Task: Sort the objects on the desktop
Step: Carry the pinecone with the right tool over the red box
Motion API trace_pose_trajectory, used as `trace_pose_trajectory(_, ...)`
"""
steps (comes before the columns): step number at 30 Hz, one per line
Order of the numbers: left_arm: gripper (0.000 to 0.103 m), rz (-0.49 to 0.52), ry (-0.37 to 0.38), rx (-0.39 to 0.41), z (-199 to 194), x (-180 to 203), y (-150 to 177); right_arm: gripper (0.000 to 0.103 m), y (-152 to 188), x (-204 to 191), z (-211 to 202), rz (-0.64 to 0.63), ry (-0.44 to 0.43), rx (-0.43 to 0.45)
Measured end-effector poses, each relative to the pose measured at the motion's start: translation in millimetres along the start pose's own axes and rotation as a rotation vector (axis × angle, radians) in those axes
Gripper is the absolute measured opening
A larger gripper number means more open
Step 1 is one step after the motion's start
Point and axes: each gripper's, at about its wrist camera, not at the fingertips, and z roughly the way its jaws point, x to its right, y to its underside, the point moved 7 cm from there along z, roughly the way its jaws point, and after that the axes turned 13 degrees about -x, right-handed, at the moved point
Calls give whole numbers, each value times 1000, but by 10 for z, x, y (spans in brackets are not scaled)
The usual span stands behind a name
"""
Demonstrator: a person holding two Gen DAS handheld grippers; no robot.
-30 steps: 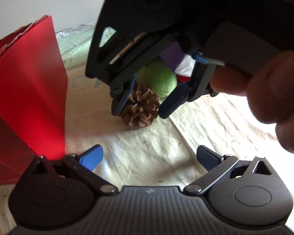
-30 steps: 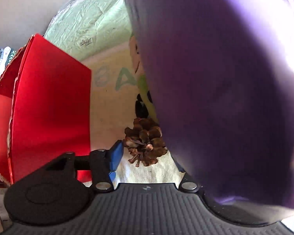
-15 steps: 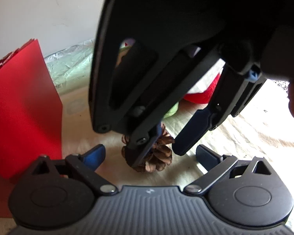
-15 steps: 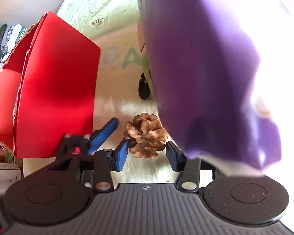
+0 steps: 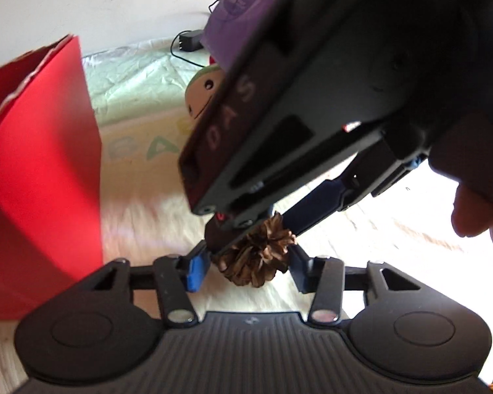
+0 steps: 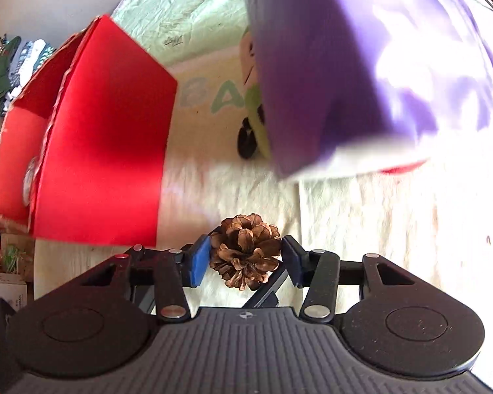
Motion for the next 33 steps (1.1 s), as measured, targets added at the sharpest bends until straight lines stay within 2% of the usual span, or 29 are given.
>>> trace_pose_trajectory(4,49,-12,-57,43,-353,-17,113,51,180,-204,-158,-20,-62,26)
trace_pose_trajectory(7,49,-56,-78,94,-728,-125,85,51,260,-490,-394,-86,-114,77)
trace_pose_trajectory(10,49,-69,-139,168,-1123,-248,-4,51,211,-732,-545,-164,-153,146)
trace_pose_trajectory(11,49,-71,-168,199,-1209,-329,-207,51,20,-799,-422,-198,-163,178)
trace_pose_trajectory(13,49,-74,-229,260,-1352,-512,-711,51,-152,-995,-433,-255,-178,225)
trace_pose_trajectory(14,49,-79,-247,287,-1463,-641,-852,51,-289,-1173,-380,-285,-185,248)
trace_pose_trajectory(17,50,-120,-250,322,-1645,-1133,-1057,51,-495,-1256,-663,-353,-204,301)
trace_pose_trajectory(22,50,-150,-284,272,-1672,-1924,-1233,51,-873,-1791,-489,-404,-196,297)
trace_pose_trajectory(26,51,-176,-251,152,-1133,-2587,-989,51,-1112,-2094,-59,-388,-198,218)
trace_pose_trajectory(28,52,-179,-237,82,-1029,-2740,-920,51,-1219,-2170,148,-364,-204,169)
trace_pose_trajectory(33,51,-204,-215,23,-1047,-2711,-729,51,-1392,-2242,526,-273,-269,53)
